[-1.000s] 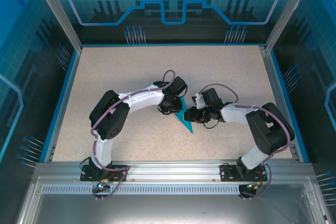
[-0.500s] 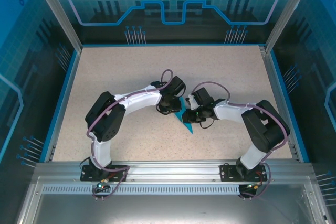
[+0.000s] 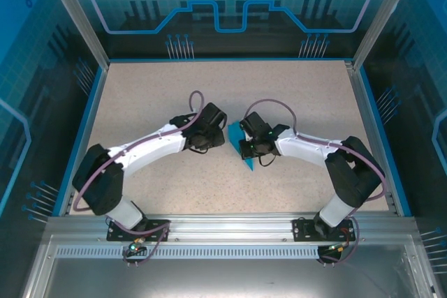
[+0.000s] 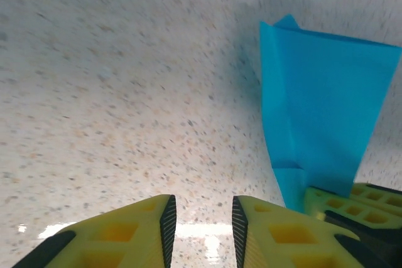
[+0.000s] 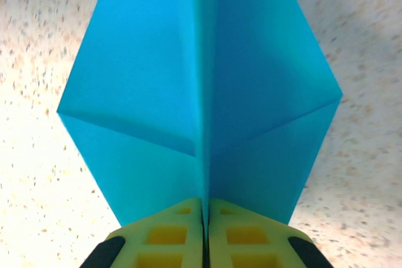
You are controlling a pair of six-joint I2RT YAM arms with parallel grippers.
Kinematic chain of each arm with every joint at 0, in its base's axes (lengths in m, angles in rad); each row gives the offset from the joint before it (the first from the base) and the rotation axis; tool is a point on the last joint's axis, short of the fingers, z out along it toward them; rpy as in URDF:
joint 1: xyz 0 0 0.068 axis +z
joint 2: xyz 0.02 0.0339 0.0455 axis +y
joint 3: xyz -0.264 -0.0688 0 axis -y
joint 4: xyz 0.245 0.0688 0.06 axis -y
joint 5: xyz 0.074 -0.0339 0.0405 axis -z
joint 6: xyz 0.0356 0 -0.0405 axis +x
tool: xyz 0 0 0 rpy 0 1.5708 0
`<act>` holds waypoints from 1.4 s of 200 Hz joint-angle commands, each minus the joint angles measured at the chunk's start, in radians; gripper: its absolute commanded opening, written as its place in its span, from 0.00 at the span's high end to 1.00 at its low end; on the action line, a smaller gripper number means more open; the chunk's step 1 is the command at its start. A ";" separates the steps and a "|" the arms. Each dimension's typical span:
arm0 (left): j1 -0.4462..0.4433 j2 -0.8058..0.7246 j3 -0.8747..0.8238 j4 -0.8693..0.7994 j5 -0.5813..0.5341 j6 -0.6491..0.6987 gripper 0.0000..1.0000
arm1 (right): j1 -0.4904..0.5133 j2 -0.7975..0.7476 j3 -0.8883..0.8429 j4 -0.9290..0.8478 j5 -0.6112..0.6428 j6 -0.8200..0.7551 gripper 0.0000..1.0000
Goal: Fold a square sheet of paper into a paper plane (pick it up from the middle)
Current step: Move the paper plane to the center of the table.
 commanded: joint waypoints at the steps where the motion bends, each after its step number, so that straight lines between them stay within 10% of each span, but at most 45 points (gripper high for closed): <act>1: 0.037 -0.064 -0.061 0.014 -0.091 -0.051 0.66 | 0.025 0.021 0.071 -0.094 0.149 0.076 0.92; 98: 0.095 -0.168 -0.179 0.034 -0.089 -0.073 0.64 | 0.056 0.323 0.371 -0.263 0.184 0.180 0.90; 280: 0.106 -0.188 -0.215 0.056 -0.080 -0.052 0.62 | 0.053 0.403 0.346 -0.224 0.122 0.232 0.82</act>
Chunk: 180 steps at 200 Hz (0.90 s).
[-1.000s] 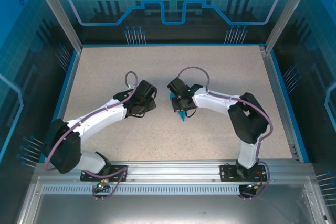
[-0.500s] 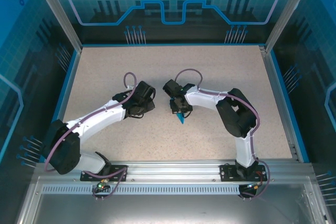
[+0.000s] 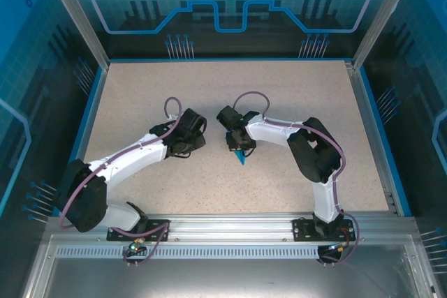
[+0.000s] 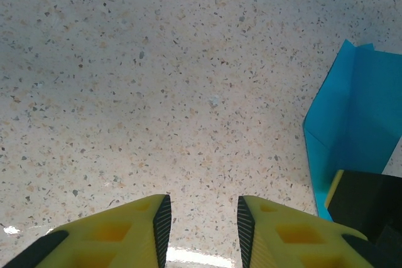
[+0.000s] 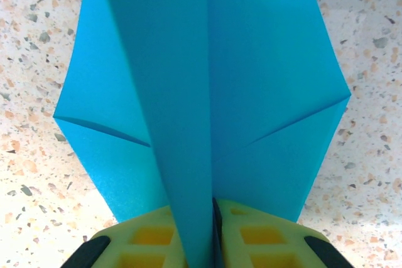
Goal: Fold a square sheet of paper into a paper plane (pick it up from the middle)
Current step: Move the paper plane to the center of the table.
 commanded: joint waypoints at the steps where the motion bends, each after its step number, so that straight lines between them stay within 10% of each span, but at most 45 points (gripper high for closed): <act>1: 0.010 -0.037 -0.024 0.016 -0.009 -0.001 0.62 | 0.009 0.037 -0.018 0.002 -0.035 0.025 0.82; 147: 0.042 -0.219 -0.089 -0.001 -0.144 0.082 0.44 | 0.006 -0.335 -0.084 0.015 0.029 -0.050 0.54; 180: 0.060 -0.264 -0.122 -0.012 -0.180 0.097 0.40 | 0.004 -0.516 -0.165 0.022 0.202 -0.063 0.49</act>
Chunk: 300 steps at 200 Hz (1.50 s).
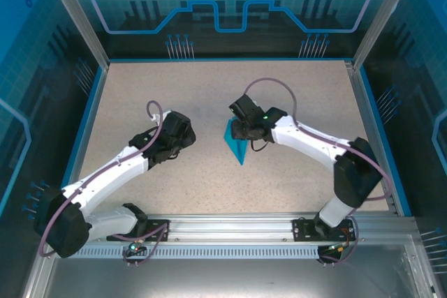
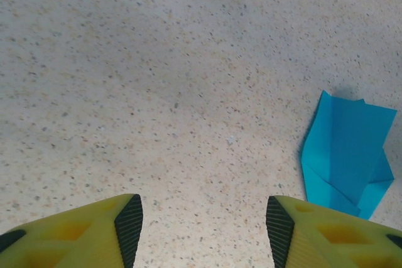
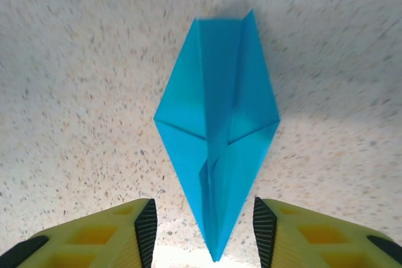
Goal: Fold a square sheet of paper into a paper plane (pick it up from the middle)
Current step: Move the paper plane to the center of the table, then reset both arms
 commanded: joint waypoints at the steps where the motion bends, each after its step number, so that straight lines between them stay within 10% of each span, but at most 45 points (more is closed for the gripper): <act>1: 0.020 -0.037 -0.030 -0.017 -0.069 0.034 0.40 | 0.002 -0.132 -0.078 0.013 0.156 -0.020 0.49; 58: 0.061 -0.129 -0.095 0.067 -0.223 0.194 0.02 | -0.187 -0.495 -0.322 0.095 0.462 -0.091 0.30; 162: 0.319 -0.137 -0.235 0.289 -0.348 0.422 0.02 | -0.582 -0.354 -0.701 0.773 0.130 -0.584 0.17; 284: 0.388 0.137 -0.431 1.091 -0.139 0.762 0.02 | -0.620 -0.124 -0.906 1.488 -0.151 -0.752 0.20; 300: 0.412 0.157 -0.453 1.160 -0.105 0.777 0.01 | -0.630 -0.115 -0.880 1.447 -0.138 -0.735 0.01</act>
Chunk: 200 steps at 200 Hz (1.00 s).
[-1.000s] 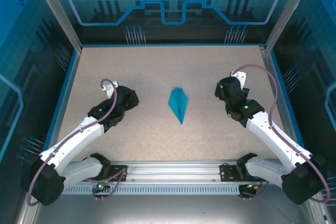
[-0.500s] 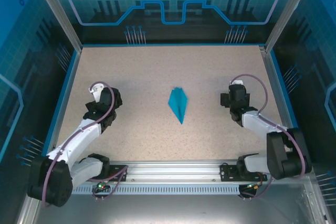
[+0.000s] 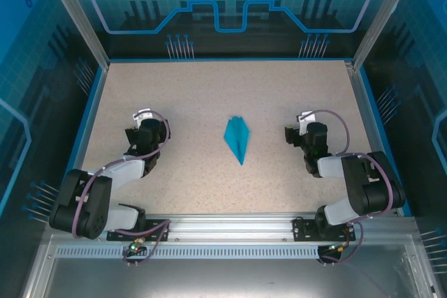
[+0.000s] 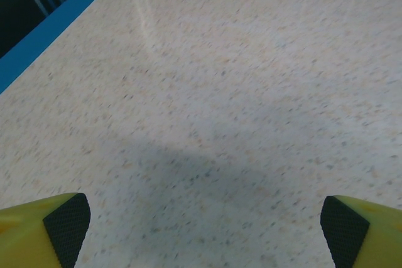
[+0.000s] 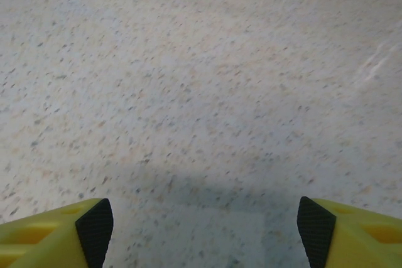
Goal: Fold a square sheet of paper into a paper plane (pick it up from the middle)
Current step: Reset both arms
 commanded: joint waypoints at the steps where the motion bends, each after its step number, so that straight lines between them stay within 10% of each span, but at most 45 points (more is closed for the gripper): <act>1: 0.036 0.007 -0.038 0.210 0.086 0.074 0.02 | -0.013 0.006 0.027 0.106 -0.046 -0.025 0.01; 79: 0.106 0.227 -0.054 0.493 0.304 0.145 0.02 | -0.034 0.010 0.057 0.052 -0.035 0.009 0.01; 200: 0.137 0.199 -0.028 0.389 0.350 0.112 0.02 | -0.048 0.009 0.064 0.039 -0.065 0.012 0.01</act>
